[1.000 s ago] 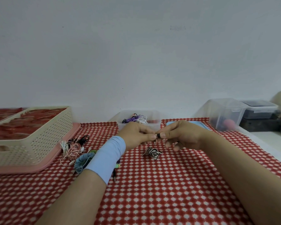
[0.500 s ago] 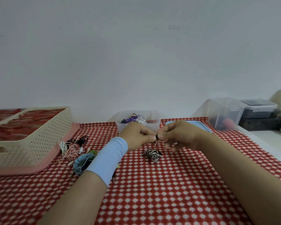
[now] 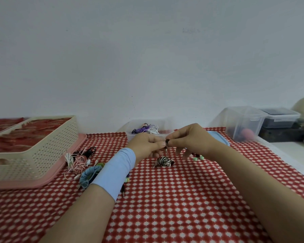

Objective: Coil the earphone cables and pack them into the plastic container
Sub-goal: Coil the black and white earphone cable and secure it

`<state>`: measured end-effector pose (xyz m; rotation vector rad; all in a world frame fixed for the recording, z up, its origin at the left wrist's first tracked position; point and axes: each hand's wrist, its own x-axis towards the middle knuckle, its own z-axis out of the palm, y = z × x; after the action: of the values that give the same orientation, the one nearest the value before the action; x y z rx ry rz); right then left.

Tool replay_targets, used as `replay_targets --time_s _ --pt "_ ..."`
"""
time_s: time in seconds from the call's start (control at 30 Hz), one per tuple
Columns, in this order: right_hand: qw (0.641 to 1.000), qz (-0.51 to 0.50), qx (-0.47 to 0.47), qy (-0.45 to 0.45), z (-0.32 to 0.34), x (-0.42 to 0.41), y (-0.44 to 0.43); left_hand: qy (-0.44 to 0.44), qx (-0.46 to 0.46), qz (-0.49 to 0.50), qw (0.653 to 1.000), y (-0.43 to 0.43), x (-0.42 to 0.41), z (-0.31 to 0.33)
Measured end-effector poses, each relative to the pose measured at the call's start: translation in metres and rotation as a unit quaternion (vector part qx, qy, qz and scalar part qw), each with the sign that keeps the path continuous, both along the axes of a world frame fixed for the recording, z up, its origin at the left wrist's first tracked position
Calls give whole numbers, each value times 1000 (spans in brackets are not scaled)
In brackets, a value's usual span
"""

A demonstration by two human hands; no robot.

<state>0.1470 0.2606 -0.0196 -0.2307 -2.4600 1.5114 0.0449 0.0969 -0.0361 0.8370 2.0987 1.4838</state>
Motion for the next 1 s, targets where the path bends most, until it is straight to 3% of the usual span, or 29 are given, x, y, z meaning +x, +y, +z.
replay_targets --time_s 0.23,0.5,1.0 --pt "999 -26 23 25 -1 -1 2 -66 51 -16 996 0 1 0" --pt "997 15 -70 15 2 4 2 -115 90 -28 989 0 1 -1" --pt "978 73 -188 -47 0 4 5 -93 111 -70 987 -5 7 5"
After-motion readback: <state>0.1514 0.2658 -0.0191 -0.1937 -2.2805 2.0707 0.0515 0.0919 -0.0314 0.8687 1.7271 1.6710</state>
